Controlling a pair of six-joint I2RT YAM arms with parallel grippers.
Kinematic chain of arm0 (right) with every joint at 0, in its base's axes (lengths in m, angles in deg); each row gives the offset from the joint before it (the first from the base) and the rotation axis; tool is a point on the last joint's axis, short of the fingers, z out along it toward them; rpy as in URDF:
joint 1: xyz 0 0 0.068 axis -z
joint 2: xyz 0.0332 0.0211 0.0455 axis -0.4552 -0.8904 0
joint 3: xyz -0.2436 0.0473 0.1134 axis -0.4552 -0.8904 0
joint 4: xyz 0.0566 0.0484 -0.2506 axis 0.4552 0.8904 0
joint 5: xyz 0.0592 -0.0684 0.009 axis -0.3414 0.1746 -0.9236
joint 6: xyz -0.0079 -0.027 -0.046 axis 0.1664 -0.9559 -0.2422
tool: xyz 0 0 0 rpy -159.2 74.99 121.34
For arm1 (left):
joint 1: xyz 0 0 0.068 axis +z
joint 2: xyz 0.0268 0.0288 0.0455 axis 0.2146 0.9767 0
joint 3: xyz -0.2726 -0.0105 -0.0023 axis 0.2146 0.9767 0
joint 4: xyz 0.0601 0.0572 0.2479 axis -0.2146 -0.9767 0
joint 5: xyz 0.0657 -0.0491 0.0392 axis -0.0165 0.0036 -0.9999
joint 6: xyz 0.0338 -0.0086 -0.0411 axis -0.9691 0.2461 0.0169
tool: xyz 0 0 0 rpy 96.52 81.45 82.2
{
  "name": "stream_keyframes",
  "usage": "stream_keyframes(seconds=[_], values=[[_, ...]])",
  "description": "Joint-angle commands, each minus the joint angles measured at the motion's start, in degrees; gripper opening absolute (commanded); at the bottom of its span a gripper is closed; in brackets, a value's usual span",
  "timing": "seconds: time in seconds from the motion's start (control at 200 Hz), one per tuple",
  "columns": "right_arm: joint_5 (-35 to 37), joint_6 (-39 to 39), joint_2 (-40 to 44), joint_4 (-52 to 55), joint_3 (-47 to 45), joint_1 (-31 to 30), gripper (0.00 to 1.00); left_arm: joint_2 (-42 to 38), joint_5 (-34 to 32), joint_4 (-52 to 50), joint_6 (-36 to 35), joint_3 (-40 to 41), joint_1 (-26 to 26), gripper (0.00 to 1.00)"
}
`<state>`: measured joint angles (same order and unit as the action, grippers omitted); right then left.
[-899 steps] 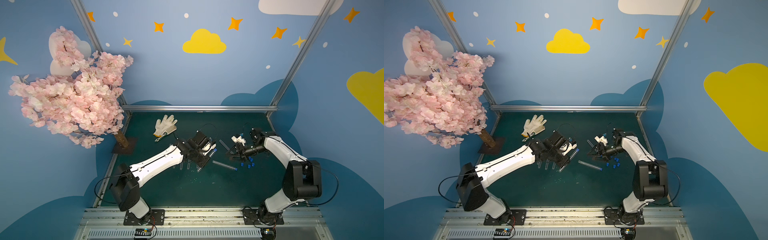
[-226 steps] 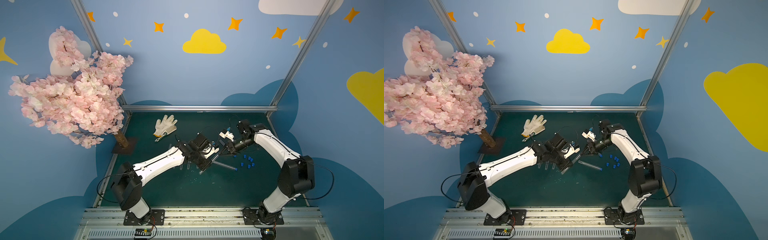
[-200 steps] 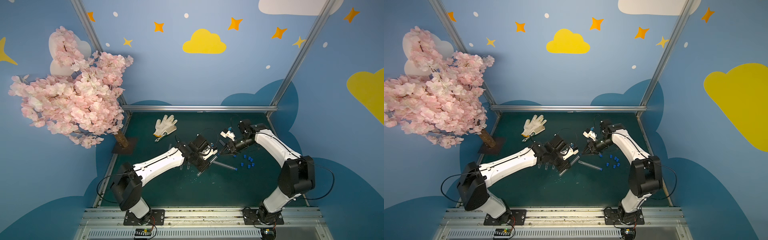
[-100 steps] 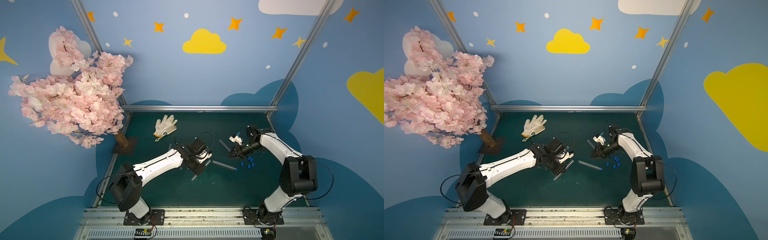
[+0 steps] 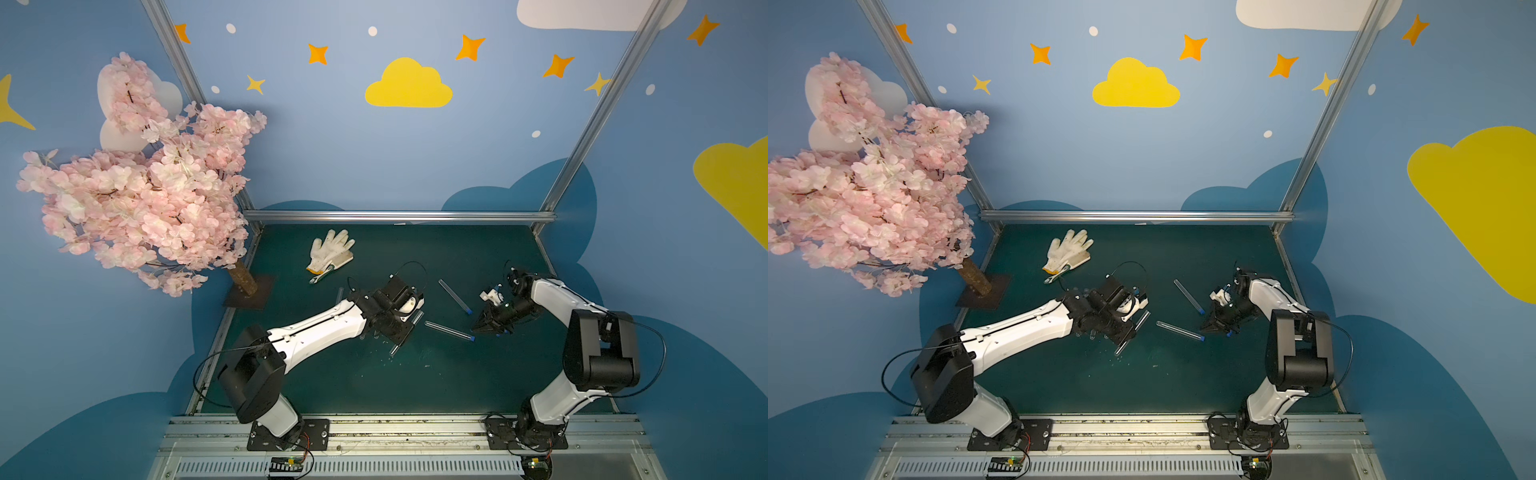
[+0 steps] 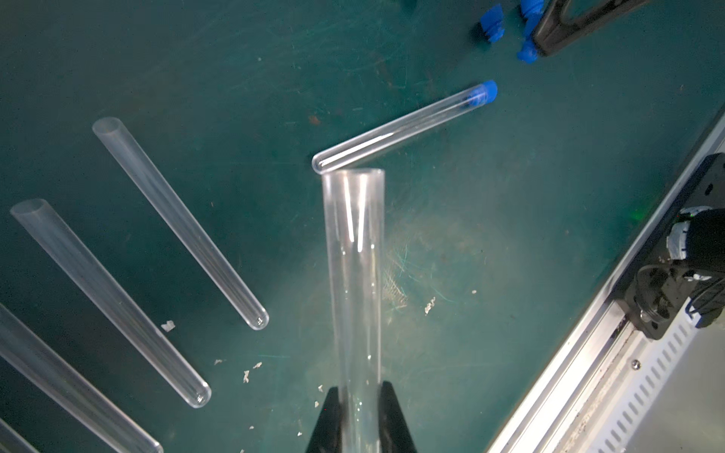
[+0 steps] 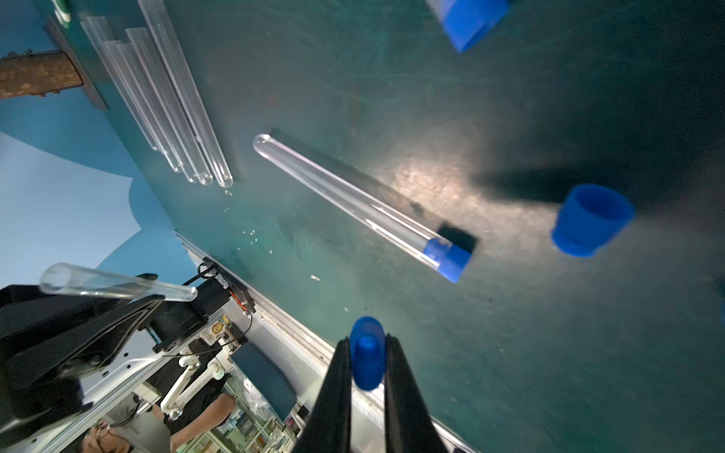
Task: Remove stoppers from test tubes
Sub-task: Place the stopper at the center of the board.
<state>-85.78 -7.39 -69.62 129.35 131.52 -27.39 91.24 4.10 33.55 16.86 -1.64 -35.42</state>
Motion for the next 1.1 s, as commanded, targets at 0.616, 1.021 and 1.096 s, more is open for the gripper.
stream_keyframes(seconds=[0.616,1.021,1.096], values=[[12.7,0.3,-8.4,-0.9,1.0,4.1,0.08,13.7,-8.1,0.9,7.1,-12.2,-5.5,0.03],[13.8,0.4,-8.4,-1.1,1.1,4.3,0.27,22.0,-12.4,-8.0,8.1,-23.7,-4.9,0.03],[13.8,0.2,-7.5,-1.2,1.1,4.6,0.35,23.8,-13.3,-10.2,8.5,-26.1,-4.4,0.03]])
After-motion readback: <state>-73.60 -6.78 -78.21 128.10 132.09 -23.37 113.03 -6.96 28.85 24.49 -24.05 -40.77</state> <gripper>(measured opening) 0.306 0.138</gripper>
